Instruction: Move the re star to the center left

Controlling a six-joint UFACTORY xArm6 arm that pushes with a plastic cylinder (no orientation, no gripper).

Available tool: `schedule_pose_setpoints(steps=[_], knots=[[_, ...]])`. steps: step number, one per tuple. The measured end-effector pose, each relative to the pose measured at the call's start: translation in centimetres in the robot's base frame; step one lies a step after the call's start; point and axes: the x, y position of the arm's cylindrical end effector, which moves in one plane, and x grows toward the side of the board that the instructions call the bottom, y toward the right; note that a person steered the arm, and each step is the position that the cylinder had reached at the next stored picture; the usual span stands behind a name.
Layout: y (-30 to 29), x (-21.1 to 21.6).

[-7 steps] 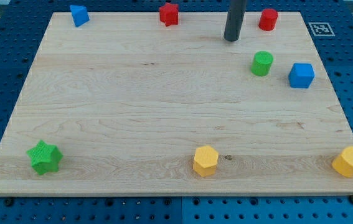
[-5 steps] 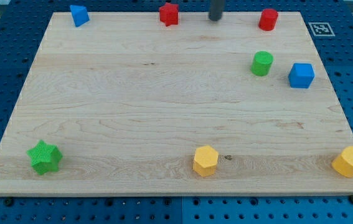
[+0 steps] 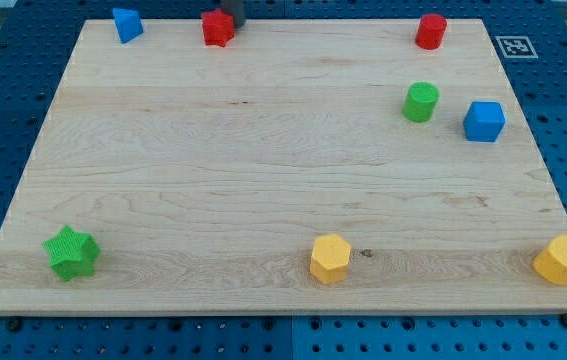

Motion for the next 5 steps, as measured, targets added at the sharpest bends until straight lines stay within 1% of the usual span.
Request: schedule_pose_setpoints(steps=[2, 3, 4, 5], knots=[[-4.8, 0.1], [-6.2, 0.1], [-5.3, 0.2], [-1.9, 0.4]])
